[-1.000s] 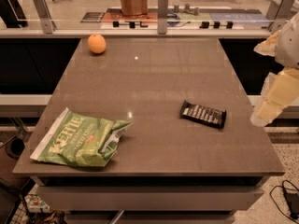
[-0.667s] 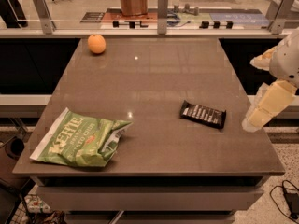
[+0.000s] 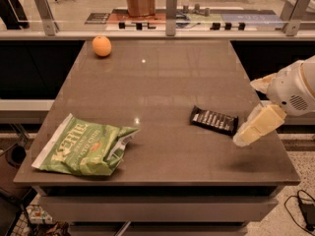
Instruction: Move rxbar chocolate near orange
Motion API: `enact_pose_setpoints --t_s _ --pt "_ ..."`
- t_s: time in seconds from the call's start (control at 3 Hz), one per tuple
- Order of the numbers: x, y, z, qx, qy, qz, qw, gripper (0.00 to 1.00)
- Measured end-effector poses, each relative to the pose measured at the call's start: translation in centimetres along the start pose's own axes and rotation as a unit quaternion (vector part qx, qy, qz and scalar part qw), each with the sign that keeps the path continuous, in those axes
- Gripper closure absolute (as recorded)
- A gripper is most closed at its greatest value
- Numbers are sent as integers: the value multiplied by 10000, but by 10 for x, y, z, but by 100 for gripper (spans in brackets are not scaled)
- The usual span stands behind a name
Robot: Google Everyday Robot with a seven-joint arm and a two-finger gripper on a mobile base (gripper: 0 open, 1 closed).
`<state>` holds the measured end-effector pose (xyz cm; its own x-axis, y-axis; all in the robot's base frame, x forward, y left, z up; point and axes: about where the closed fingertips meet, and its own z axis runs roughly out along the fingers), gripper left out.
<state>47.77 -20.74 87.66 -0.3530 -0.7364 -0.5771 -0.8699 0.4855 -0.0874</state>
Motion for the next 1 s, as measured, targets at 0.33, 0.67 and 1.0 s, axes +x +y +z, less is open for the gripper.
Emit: enact_pose_setpoints --t_s 0.33,0.67,1.0 --pt "-1 -3 29 -122 -387 106 9991 0" --pt "-3 -3 53 -254 -713 175 9970 0" --pt "-2 -2 73 -365 -1020 273 9937 0"
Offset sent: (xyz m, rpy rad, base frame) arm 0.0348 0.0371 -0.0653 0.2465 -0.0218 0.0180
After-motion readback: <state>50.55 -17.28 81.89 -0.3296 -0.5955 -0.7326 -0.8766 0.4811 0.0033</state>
